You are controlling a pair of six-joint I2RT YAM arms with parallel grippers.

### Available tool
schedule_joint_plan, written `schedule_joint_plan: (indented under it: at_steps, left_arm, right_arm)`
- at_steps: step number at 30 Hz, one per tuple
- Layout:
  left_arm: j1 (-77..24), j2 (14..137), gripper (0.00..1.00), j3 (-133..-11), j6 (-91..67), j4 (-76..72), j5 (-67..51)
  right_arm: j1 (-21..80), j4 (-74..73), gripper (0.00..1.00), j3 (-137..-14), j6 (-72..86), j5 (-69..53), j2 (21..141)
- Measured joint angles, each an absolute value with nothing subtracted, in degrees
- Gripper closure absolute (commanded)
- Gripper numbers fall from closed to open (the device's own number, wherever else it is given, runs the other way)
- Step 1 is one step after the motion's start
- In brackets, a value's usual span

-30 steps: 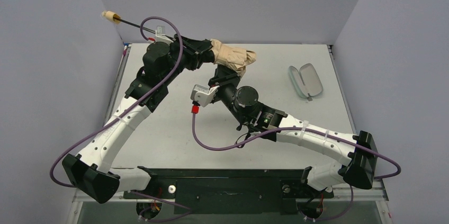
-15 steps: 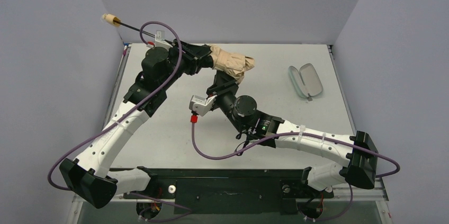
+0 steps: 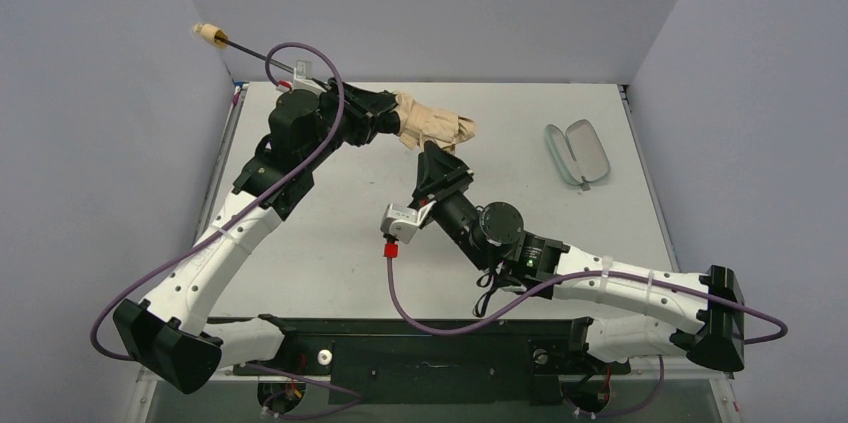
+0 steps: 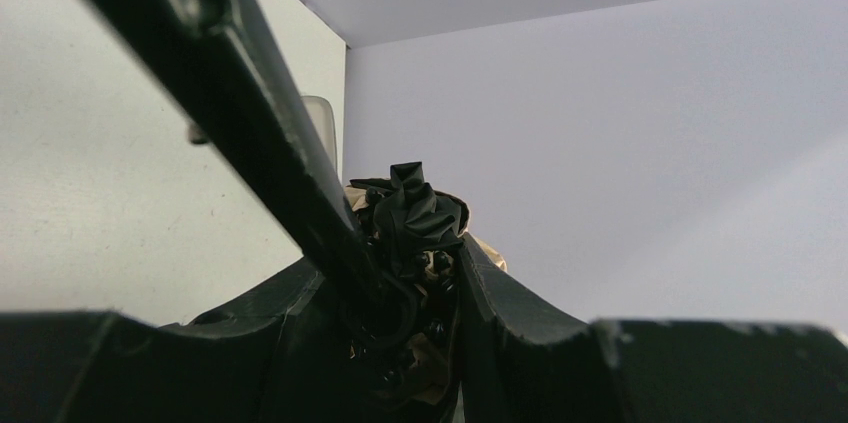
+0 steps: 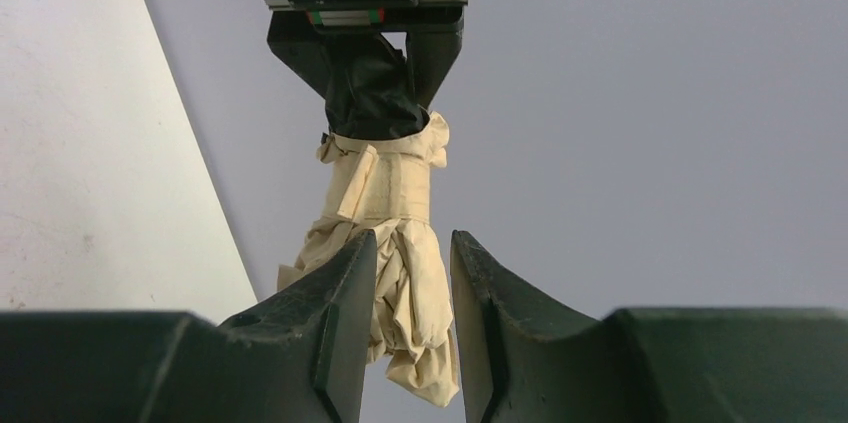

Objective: Open the umbrella

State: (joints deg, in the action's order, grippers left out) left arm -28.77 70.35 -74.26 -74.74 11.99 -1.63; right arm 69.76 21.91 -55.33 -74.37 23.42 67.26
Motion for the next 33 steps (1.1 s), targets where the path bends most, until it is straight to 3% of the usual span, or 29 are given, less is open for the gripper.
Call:
schedule_joint_plan:
  at_steps: [6, 11, 19, 30, 33]
  left_arm:
    - [-28.77, 70.35, 1.00, -73.82, -74.50, 11.99, -1.83]
    - [-28.77, 70.28, 1.00, -73.10, -74.43, 11.99, -1.98]
    - [-28.77, 69.58, 1.00, -72.49, -74.35, 12.01, -2.24]
    - [-28.84, 68.16, 1.00, -72.16, -73.67, 11.97, -2.42]
    - [-28.88, 68.03, 1.00, -71.81, -73.65, 11.99, -2.42]
  right_arm:
    - [70.61, 22.70, 0.61, -55.33, -74.19, 23.11, 67.81]
    - [70.67, 22.83, 0.61, -55.33, -73.95, 23.11, 69.34]
    - [70.15, 23.77, 0.68, -55.33, -73.45, 23.14, 72.84]
    - [68.64, 26.09, 0.70, -55.29, -73.28, 23.92, 73.63]
    - [68.64, 26.50, 0.78, -55.29, -73.28, 23.97, 73.78]
